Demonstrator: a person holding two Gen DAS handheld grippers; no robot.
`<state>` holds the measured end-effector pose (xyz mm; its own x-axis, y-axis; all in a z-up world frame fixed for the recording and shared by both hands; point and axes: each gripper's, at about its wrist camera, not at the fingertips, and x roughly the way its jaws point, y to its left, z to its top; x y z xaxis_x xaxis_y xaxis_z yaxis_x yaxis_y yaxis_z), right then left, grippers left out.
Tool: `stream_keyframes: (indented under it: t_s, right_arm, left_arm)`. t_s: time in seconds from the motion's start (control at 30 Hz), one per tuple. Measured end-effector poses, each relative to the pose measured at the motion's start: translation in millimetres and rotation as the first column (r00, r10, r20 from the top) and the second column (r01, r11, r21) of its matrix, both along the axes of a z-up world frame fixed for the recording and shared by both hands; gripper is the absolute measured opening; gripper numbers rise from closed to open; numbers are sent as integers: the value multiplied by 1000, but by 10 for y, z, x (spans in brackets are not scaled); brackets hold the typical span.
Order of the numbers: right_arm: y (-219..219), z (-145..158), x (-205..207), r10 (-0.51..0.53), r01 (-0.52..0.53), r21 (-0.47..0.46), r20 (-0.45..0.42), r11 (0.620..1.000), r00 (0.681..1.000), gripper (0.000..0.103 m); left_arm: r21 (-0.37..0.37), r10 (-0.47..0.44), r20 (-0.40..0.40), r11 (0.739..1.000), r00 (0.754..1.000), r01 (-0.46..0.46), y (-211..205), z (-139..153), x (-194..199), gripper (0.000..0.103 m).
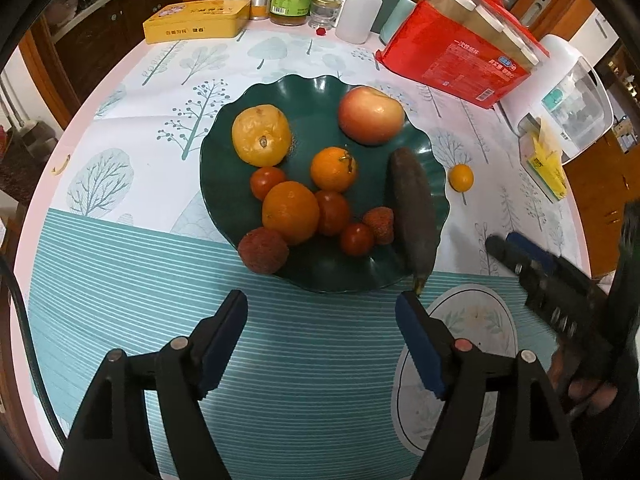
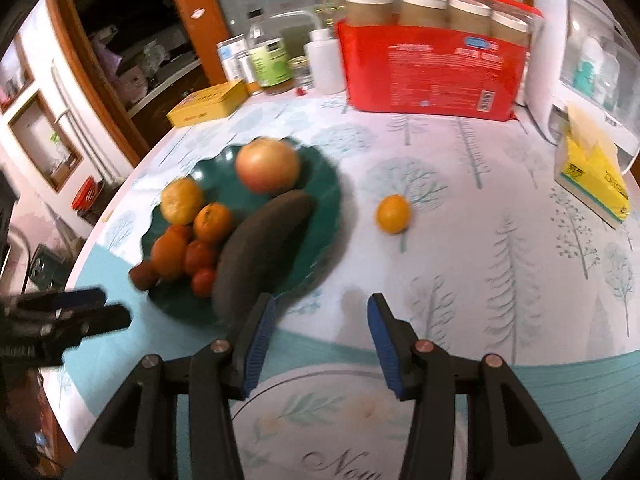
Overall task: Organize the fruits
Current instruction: 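Move right tool to the small yellow orange and grasp it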
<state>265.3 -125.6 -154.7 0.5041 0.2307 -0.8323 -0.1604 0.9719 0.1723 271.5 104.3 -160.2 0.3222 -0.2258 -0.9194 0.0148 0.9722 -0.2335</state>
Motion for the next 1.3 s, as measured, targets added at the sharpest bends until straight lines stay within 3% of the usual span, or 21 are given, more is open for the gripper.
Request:
stream_keyframes:
  t_s: [0.53,0.87,1.1,1.3]
  right_arm:
    - [-368,-210,823,-58,58,-11,-9,998,998,49]
    - [-302,-494,978,-50,49,-19,-57,999,997,48]
    - [-227,-549,1011,-23,22,-33,-54,999,998,31]
    - [-198,-538,1001,-21,19,-36,-57,999,998,31]
  left_arm:
    - [71,78,27,994,997,-80,-52,72,202,78]
    - [77,100,23,992,995,-102,-24,46,284,78]
    - [75,108,12,991,994,-109,27,2,347,78]
    - [67,90,10,994,996,-90,29,6,372,78]
